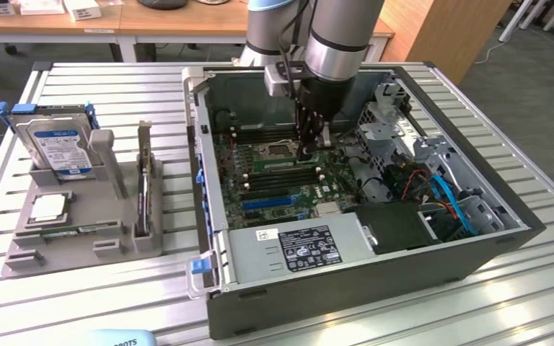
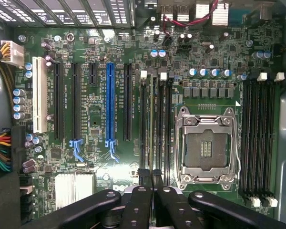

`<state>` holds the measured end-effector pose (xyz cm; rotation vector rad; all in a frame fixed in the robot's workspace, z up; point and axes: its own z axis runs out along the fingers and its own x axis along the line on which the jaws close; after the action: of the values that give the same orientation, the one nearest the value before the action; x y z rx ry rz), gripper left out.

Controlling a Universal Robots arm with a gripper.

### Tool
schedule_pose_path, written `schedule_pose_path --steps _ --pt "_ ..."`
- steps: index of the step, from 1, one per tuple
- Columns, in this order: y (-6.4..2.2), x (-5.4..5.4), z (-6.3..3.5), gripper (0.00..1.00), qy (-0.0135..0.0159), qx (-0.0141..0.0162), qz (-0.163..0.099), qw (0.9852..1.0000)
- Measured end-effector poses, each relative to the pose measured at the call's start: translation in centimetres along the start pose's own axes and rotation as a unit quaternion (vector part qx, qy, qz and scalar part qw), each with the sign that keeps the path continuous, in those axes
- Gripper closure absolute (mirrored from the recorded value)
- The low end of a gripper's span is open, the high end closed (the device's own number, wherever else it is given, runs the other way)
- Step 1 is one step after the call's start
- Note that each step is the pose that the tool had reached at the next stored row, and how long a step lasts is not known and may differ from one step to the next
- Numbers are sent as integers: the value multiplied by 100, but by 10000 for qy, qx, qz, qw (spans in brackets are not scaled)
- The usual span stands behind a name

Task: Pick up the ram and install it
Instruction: 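Insert the ram into the slot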

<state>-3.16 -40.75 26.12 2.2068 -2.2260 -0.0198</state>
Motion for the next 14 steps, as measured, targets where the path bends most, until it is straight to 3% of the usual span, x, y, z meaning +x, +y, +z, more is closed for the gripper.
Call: schedule_pose_path --steps 14 --pt "0 70 1 88 2 -1 1 10000"
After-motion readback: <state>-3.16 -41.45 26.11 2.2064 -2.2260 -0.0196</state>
